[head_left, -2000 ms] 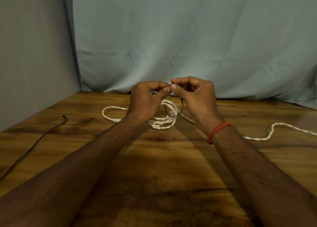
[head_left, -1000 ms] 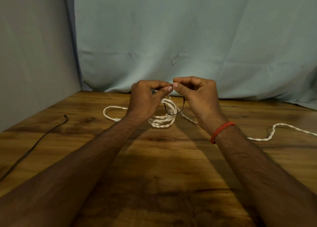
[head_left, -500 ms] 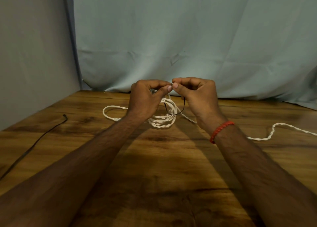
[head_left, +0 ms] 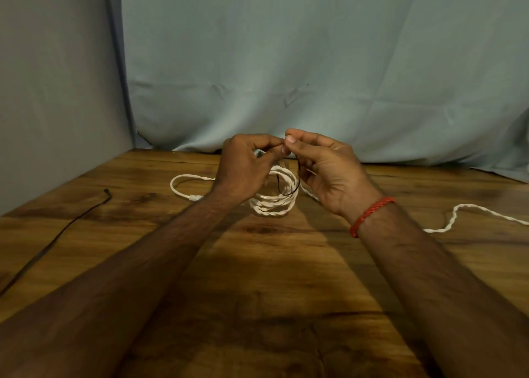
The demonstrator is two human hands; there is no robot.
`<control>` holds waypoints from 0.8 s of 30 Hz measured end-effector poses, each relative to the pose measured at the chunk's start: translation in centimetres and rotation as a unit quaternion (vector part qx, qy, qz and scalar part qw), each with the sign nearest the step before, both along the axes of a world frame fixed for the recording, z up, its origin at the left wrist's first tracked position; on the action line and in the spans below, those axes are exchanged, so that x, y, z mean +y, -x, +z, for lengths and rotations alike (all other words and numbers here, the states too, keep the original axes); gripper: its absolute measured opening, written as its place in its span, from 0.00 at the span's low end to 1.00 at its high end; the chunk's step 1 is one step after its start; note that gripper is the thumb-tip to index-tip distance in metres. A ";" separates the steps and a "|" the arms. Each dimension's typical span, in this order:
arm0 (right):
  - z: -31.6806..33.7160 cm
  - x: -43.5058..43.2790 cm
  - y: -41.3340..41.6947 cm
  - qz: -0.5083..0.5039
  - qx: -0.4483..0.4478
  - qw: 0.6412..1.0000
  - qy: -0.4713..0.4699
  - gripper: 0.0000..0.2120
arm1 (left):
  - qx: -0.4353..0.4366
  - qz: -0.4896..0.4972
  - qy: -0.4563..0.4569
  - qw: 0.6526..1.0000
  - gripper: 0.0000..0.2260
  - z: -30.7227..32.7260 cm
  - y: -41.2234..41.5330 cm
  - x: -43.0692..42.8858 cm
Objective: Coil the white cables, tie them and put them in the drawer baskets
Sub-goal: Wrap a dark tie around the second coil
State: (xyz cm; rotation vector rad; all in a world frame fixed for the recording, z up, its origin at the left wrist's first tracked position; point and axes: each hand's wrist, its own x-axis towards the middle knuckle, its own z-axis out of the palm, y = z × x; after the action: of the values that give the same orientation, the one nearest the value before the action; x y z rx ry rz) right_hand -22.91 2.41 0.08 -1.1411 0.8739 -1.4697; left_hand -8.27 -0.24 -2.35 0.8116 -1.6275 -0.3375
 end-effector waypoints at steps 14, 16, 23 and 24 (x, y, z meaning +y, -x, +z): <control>-0.1 -0.5 0.4 -0.156 0.213 0.949 0.171 0.06 | -0.031 0.007 0.025 0.999 0.05 0.1 -0.1 0.1; -0.1 -0.8 0.5 -0.182 0.258 0.928 0.197 0.05 | -0.038 0.009 0.034 0.999 0.05 0.1 -0.2 0.0; 0.4 -0.5 1.0 -0.146 0.266 0.936 0.178 0.03 | -0.047 0.014 0.044 0.998 0.04 0.2 -0.3 0.0; 0.5 -0.4 1.1 -0.139 0.266 0.938 0.174 0.03 | -0.047 0.016 0.046 0.998 0.04 0.3 -0.3 0.0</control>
State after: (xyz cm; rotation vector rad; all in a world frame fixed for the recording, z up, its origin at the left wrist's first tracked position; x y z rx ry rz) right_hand -24.04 1.98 0.60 -1.7915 1.2127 -1.6130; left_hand -7.92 -0.27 -2.07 0.7931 -1.7027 -0.2022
